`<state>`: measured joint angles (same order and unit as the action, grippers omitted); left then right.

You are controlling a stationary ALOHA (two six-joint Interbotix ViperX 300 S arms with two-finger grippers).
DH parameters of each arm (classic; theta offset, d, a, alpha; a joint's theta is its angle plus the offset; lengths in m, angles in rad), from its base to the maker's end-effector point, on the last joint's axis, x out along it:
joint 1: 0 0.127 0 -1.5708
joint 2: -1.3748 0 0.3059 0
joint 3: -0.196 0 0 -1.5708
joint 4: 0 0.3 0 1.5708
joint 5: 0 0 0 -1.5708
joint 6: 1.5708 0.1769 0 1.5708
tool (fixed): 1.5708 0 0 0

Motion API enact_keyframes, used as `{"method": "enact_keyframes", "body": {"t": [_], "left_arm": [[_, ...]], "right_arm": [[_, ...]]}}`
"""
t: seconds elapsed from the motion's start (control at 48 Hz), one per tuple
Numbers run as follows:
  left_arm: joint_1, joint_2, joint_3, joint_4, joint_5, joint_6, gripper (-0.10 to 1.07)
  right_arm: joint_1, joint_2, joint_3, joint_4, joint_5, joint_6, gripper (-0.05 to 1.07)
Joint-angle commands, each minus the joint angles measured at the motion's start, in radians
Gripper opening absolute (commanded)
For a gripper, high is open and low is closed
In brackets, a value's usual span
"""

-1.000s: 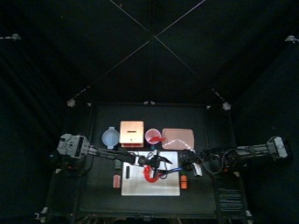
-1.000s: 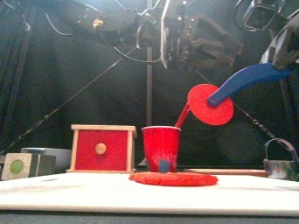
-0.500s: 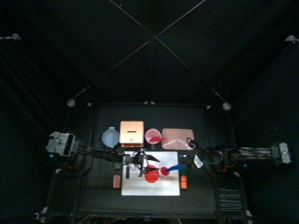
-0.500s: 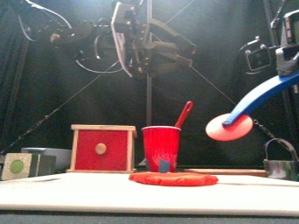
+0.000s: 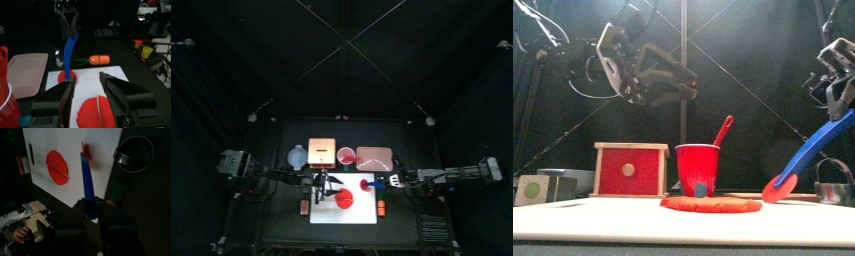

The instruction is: Cut dough in half with pizza cutter

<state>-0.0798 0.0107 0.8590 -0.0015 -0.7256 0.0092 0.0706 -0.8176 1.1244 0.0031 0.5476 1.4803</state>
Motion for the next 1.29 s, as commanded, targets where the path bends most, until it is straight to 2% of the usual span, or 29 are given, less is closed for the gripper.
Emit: {"method": "enact_keyframes", "body": {"t": [0.0,0.146,0.354,0.583,0.812,0.938,1.125,1.271], "left_arm": [[0.003,-0.029,0.009,0.0,-0.017,0.002,0.8],[0.006,-0.048,0.038,0.014,-0.02,0.002,0.8],[0.009,-0.078,0.071,0.021,-0.02,0.002,0.8],[0.011,-0.086,0.084,0.023,-0.021,0.002,0.8],[0.011,-0.089,0.087,0.025,-0.021,0.0,0.8],[0.009,-0.091,0.086,0.025,-0.021,0.0,0.8],[0.009,-0.101,0.086,0.023,-0.023,0.0,0.8],[0.009,-0.133,0.104,0.012,-0.023,-0.002,0.8]], "right_arm": [[0.061,0.048,-0.034,-0.072,0.002,0.112,0.41],[0.163,0.121,-0.06,-0.149,-0.006,0.318,0.47],[0.255,0.229,-0.101,-0.192,-0.043,0.463,0.68],[0.278,0.367,-0.164,-0.207,-0.089,0.472,0.89],[0.279,0.407,-0.187,-0.252,-0.141,0.474,0.9],[0.288,0.423,-0.207,-0.278,-0.133,0.463,0.9],[0.285,0.403,-0.198,-0.469,-0.124,0.46,0.9],[0.281,0.347,-0.186,-0.735,-0.124,0.439,0.9]]}}
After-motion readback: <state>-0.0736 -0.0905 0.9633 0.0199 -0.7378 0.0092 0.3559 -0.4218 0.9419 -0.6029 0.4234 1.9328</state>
